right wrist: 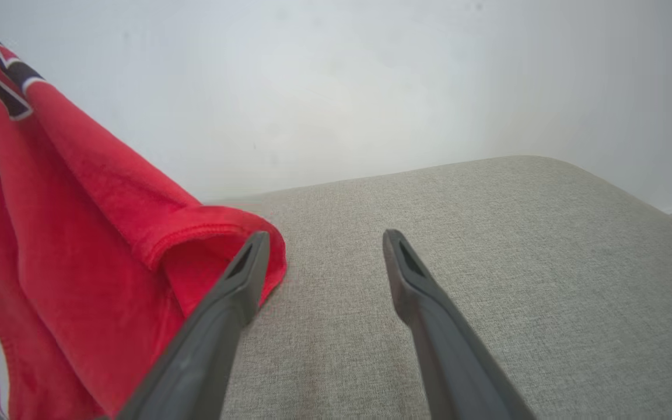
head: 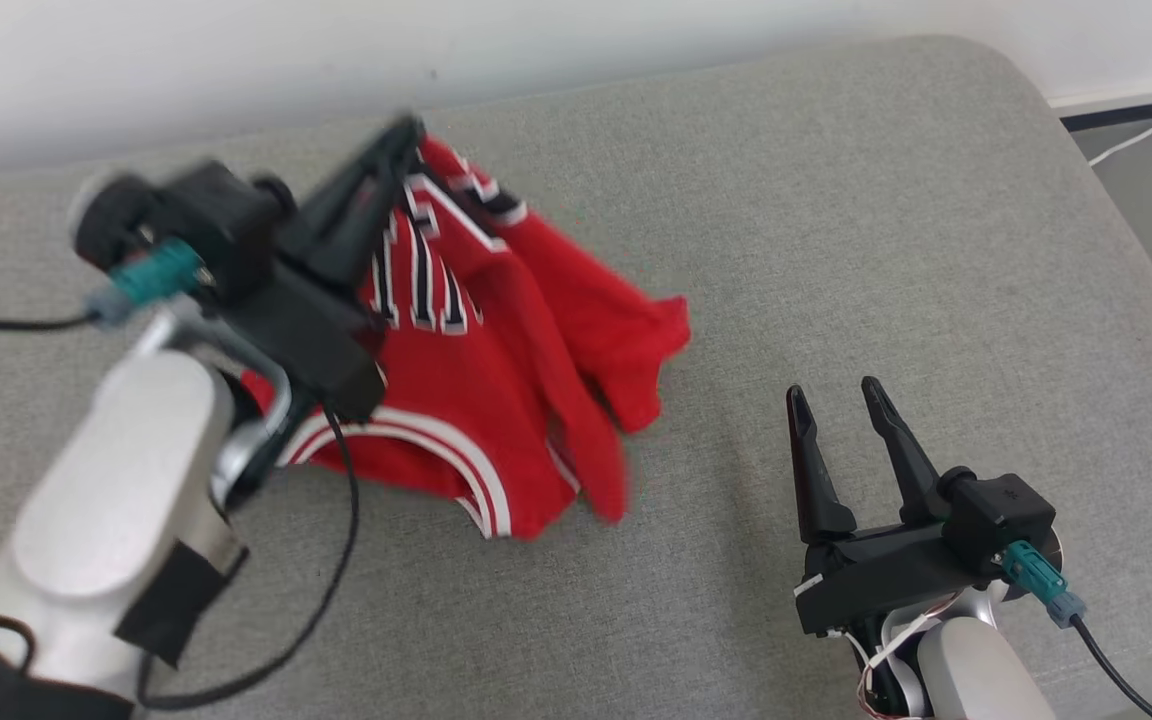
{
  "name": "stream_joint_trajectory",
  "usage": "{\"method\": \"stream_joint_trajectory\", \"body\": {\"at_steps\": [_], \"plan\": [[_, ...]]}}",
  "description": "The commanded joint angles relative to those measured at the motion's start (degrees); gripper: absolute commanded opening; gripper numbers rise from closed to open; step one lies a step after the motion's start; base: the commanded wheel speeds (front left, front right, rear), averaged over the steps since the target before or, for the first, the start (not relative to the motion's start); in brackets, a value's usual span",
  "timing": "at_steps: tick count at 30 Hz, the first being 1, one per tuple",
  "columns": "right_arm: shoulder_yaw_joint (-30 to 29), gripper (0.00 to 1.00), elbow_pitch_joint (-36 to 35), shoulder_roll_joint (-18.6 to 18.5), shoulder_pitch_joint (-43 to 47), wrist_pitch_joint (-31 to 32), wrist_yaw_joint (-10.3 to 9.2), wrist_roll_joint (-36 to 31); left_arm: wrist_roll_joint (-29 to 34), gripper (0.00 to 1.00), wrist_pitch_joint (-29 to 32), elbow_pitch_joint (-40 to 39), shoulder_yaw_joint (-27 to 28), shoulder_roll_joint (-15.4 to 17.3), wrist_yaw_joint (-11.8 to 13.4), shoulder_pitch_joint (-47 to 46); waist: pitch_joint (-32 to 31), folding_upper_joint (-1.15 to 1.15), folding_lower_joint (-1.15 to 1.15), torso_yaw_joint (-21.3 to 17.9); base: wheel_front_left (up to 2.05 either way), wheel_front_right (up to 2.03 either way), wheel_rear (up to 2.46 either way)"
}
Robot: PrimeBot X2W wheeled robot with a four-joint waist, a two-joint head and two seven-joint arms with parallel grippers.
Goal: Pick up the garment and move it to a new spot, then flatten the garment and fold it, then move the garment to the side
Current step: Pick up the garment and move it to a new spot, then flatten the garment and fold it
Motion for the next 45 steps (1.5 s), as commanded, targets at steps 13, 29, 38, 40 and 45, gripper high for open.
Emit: {"method": "stream_joint_trajectory", "body": {"at_steps": [13,29,38,40,45], "plan": [[-0.10,1.00,0.40,0.01,-0.06,-0.10,0.04,-0.65,-0.06,1.00,-11.17,14.80,-3.28,-5.67,0.79,6.89,0.61,0.00,0.00,2.22,0.00,0.00,0.00],[-0.70,1.00,0.62,0.01,0.95,-0.10,0.04,-1.68,3.68,1.00,-12.10,0.61,2.15,-8.94,6.40,24.55,-0.82,0.00,0.00,7.94,0.00,0.00,0.00],[0.10,1.00,1.21,0.00,0.46,-0.10,0.04,-1.00,5.19,1.00,-12.11,4.40,5.79,-7.38,6.19,28.91,-0.94,0.00,0.00,7.18,0.00,0.00,0.00],[0.19,1.00,1.25,-0.01,0.37,-0.10,0.04,-0.82,5.82,1.00,-12.11,5.71,6.48,-7.19,6.11,29.08,-0.94,0.00,0.00,6.54,0.00,0.00,0.00],[0.08,1.00,1.36,0.01,0.16,-0.10,0.04,-0.92,7.74,1.00,-12.11,9.76,7.38,-6.81,5.52,28.34,-0.75,0.00,0.00,4.77,0.00,0.00,0.00]]}}
